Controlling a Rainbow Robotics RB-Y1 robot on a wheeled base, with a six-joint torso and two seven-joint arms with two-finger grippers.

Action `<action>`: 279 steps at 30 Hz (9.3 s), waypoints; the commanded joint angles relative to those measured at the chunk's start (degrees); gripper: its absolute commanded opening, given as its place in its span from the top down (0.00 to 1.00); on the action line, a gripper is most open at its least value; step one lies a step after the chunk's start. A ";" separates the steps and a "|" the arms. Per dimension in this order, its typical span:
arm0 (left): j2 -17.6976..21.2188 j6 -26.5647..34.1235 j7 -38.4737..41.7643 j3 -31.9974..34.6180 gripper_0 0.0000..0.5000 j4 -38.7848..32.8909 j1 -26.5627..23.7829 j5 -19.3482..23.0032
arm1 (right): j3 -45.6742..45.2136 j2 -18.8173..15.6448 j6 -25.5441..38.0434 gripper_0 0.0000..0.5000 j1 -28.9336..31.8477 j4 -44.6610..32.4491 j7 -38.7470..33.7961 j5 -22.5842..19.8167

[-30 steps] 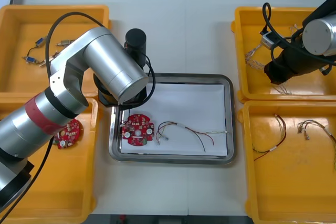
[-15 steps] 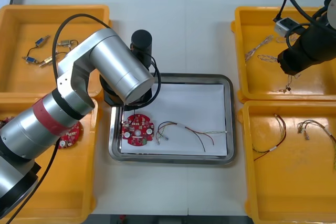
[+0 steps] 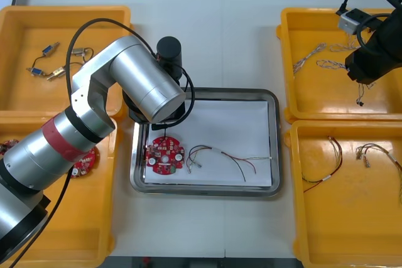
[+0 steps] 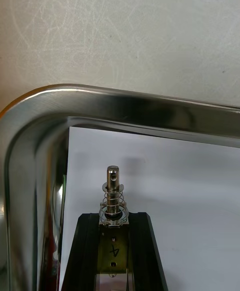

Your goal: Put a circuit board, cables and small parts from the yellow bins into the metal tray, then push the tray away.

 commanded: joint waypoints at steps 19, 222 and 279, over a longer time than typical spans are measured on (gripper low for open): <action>-1.29 0.66 -4.37 2.38 0.09 -1.30 -2.41 -0.13 | -3.62 -2.01 5.73 1.00 -1.94 -10.96 -2.29 -7.22; 6.80 -21.48 -11.31 53.36 0.25 46.69 -11.46 -12.96 | -16.19 -7.29 5.73 0.00 31.90 -31.26 -44.22 -7.57; 12.34 16.71 -11.66 40.79 1.00 -4.46 0.31 1.98 | -16.19 -4.91 5.15 0.00 32.16 -33.28 -39.21 -7.31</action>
